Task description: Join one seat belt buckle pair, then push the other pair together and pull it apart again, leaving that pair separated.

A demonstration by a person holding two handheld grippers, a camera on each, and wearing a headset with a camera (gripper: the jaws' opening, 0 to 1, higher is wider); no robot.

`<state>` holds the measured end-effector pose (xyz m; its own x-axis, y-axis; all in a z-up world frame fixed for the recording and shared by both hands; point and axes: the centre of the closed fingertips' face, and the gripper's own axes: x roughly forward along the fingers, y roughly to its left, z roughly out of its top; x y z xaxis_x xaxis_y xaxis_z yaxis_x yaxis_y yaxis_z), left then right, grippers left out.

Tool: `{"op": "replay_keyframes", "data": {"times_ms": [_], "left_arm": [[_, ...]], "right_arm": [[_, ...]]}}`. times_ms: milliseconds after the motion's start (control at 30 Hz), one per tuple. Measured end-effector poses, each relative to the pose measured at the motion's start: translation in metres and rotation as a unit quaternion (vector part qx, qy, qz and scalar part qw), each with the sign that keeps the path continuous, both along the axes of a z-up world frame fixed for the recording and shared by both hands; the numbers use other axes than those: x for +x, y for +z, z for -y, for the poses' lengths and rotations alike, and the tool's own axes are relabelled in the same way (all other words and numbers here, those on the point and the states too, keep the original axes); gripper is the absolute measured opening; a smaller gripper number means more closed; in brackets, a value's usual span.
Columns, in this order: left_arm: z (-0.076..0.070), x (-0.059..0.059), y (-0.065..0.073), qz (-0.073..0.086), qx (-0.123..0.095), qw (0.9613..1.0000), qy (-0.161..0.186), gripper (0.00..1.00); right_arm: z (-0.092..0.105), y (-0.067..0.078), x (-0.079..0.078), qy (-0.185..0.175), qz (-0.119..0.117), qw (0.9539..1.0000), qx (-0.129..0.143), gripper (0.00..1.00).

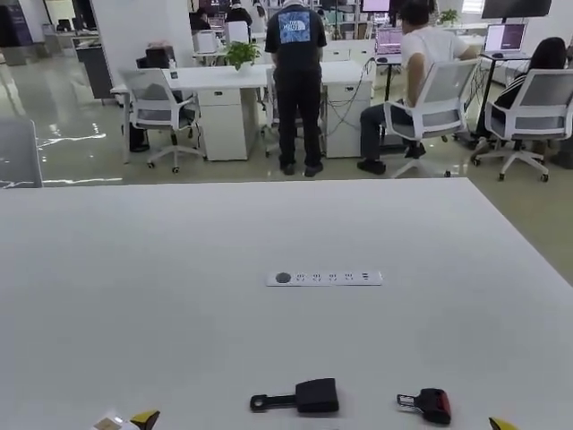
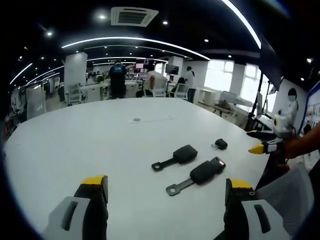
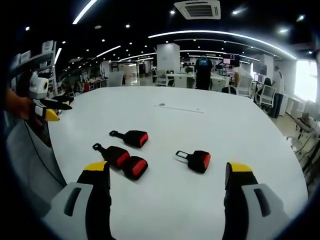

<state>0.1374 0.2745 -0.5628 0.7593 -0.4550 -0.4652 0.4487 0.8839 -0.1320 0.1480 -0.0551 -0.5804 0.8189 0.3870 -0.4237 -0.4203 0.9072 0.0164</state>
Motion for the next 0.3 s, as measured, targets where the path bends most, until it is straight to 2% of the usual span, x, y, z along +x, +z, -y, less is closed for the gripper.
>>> {"op": "replay_keyframes", "data": {"times_ms": [67,167,300], "left_arm": [[0.004,-0.0007,0.0016,0.001,-0.002,1.0,-0.002,1.0],[0.0083,-0.0014,0.002,-0.002,-0.003,1.0,-0.003,1.0],[0.0054,-0.0016,-0.0005,-0.003,-0.001,1.0,-0.006,1.0]], "right_arm": [[0.0022,-0.0047,-0.0006,0.0,-0.006,1.0,-0.003,0.95],[0.0029,-0.0019,-0.0023,-0.002,-0.007,1.0,-0.001,0.95],[0.0042,-0.0033,-0.0027,-0.004,-0.009,0.9999,-0.004,0.95]]}}
